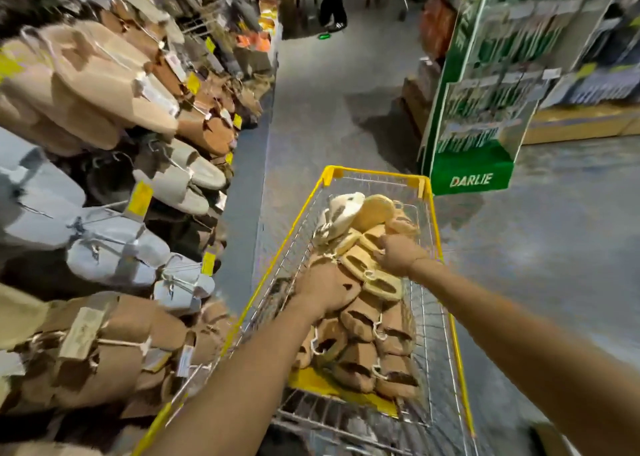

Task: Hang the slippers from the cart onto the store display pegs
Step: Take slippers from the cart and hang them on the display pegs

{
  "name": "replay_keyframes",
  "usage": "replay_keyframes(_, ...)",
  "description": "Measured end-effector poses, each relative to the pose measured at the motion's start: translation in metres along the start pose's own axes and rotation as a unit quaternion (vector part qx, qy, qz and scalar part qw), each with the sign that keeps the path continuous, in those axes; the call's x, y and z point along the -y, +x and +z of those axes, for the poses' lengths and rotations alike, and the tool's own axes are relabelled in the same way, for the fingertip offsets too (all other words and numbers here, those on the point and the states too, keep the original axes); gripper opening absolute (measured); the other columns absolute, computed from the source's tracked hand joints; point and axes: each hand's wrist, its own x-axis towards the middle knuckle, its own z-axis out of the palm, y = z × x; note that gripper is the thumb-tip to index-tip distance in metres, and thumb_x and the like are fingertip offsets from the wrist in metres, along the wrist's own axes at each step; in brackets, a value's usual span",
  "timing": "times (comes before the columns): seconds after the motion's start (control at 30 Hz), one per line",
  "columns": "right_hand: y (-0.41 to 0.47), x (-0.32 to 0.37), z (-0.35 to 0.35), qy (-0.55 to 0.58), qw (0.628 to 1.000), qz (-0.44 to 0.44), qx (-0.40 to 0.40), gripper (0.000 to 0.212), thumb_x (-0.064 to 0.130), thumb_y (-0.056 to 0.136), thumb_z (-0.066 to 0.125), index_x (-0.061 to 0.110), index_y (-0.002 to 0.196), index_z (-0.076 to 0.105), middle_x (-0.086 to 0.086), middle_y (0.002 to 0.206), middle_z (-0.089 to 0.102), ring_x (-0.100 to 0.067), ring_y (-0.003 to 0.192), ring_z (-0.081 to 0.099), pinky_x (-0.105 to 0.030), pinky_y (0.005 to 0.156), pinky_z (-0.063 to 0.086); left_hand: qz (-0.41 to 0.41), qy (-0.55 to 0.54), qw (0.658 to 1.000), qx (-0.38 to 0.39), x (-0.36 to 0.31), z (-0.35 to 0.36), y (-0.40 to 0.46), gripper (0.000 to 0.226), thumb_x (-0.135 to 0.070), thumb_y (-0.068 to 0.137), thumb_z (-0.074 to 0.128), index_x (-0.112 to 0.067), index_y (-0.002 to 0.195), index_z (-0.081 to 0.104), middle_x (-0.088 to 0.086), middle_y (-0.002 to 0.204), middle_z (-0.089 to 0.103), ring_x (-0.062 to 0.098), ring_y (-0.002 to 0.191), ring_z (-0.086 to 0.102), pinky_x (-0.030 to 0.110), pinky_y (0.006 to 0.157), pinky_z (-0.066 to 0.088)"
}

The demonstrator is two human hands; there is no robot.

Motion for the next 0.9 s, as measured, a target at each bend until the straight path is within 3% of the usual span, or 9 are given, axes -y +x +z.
replay_keyframes(0.13,0.052,0.005,0.026,0.038,0.999,-0.002,-0.011,0.039,0.040,0.100,0.048,0.010,0.121,0.060,-0.016,0.116,0.066,-0.034,0.108,0.060,-0.034,0.080,0.043,-0.048,-0.094,0.994,0.019,0.013,0.014,0.080,0.048,-0.041,0.080,0.058,-0.009,0.115,0.059,0.018,0.122,0.064,0.037,0.116,0.061,0.040,0.094,0.051)
replay_keyframes(0.3,0.101,-0.002,0.066,0.087,0.996,-0.001,0.001,0.041,0.039,0.098,0.049,0.012,0.128,0.057,-0.014,0.124,0.065,-0.032,0.113,0.060,-0.039,0.092,0.050,-0.101,-0.237,0.966,-0.027,0.017,0.029,0.176,0.038,-0.012,0.095,0.048,-0.011,0.132,0.055,0.017,0.131,0.062,0.036,0.122,0.056,0.035,0.095,0.044)
replay_keyframes(0.4,0.124,-0.008,0.086,0.099,0.995,-0.014,0.007,0.042,0.039,0.096,0.050,0.015,0.130,0.054,-0.012,0.122,0.065,-0.031,0.110,0.061,-0.041,0.091,0.052,-0.103,-0.231,0.967,-0.035,0.024,0.047,0.220,0.056,-0.011,0.092,0.048,-0.023,0.146,0.045,0.015,0.133,0.061,0.037,0.123,0.057,0.039,0.099,0.046)
replay_keyframes(0.57,0.157,-0.014,0.108,0.107,0.993,-0.037,-0.015,0.035,0.038,0.098,0.046,0.014,0.122,0.054,-0.012,0.112,0.064,-0.031,0.102,0.061,-0.042,0.083,0.052,-0.098,-0.157,0.981,-0.053,0.030,0.066,0.260,0.071,-0.023,0.091,0.056,-0.025,0.155,0.028,0.018,0.131,0.061,0.042,0.119,0.057,0.046,0.097,0.048)
replay_keyframes(0.73,0.167,-0.005,0.111,0.114,0.988,-0.067,-0.075,0.030,0.036,0.098,0.047,0.013,0.115,0.055,-0.011,0.099,0.065,-0.029,0.091,0.063,-0.040,0.074,0.053,-0.091,-0.151,0.970,-0.167,0.042,0.073,0.273,0.021,-0.022,0.102,0.045,-0.012,0.111,0.061,0.017,0.108,0.067,0.038,0.102,0.061,0.041,0.080,0.046)
replay_keyframes(0.8,0.166,0.001,0.103,0.131,0.979,-0.076,-0.140,0.023,0.033,0.097,0.048,0.013,0.105,0.056,-0.009,0.093,0.064,-0.029,0.085,0.061,-0.040,0.068,0.051,-0.070,-0.165,0.963,-0.203,0.043,0.068,0.265,0.024,-0.025,0.104,0.043,-0.010,0.096,0.060,0.013,0.093,0.065,0.033,0.087,0.057,0.036,0.070,0.038)
replay_keyframes(0.9,0.161,0.011,0.078,0.126,0.963,-0.091,-0.221,0.020,0.029,0.096,0.049,0.012,0.100,0.058,-0.009,0.094,0.063,-0.030,0.089,0.056,-0.041,0.072,0.049,-0.034,-0.203,0.949,-0.237,0.039,0.053,0.247,0.034,-0.031,0.104,0.043,-0.009,0.086,0.062,0.008,0.080,0.064,0.030,0.076,0.056,0.035,0.064,0.035)
